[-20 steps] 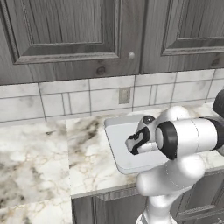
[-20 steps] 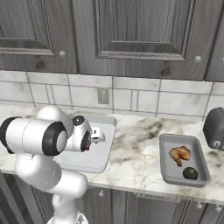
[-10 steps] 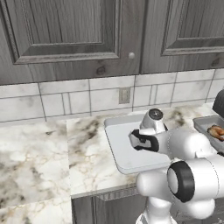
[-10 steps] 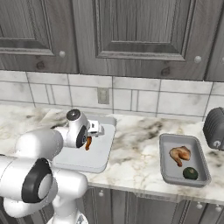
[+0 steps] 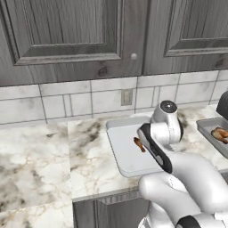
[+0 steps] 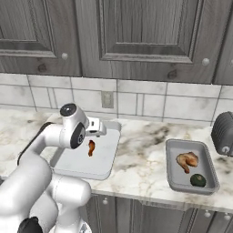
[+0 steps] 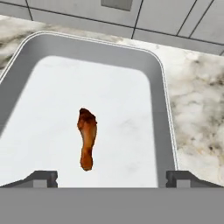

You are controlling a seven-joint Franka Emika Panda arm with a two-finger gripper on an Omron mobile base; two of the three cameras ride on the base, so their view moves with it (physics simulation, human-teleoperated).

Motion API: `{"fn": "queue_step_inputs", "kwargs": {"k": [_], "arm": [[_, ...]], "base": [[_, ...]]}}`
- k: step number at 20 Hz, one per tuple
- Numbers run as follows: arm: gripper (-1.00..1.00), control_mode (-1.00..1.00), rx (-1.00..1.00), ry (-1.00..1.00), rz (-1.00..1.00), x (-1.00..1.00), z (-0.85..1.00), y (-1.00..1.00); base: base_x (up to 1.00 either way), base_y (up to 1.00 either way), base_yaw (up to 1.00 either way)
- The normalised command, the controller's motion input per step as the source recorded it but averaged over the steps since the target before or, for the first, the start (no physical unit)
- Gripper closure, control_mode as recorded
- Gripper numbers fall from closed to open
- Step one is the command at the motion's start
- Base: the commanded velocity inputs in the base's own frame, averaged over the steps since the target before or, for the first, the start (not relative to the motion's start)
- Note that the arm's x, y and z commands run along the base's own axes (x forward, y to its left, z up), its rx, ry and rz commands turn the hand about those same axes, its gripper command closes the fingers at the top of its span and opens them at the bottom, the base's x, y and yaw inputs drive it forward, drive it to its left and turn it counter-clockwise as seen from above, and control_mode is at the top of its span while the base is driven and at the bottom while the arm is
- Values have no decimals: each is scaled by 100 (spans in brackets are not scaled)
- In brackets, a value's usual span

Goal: Place one squash and one chicken drumstick in each tupperware on the nearby counter, to pack two identical lunches.

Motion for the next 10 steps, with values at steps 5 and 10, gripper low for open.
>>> {"fn": "queue_step_inputs", "kwargs": {"k": [5,10], "arm": [[-100,-100,0,-14,0,-69,0,-6],[-100,-100,0,-24,0,-84,0,-22]], "base": [[0,0,0],[0,0,0]]}}
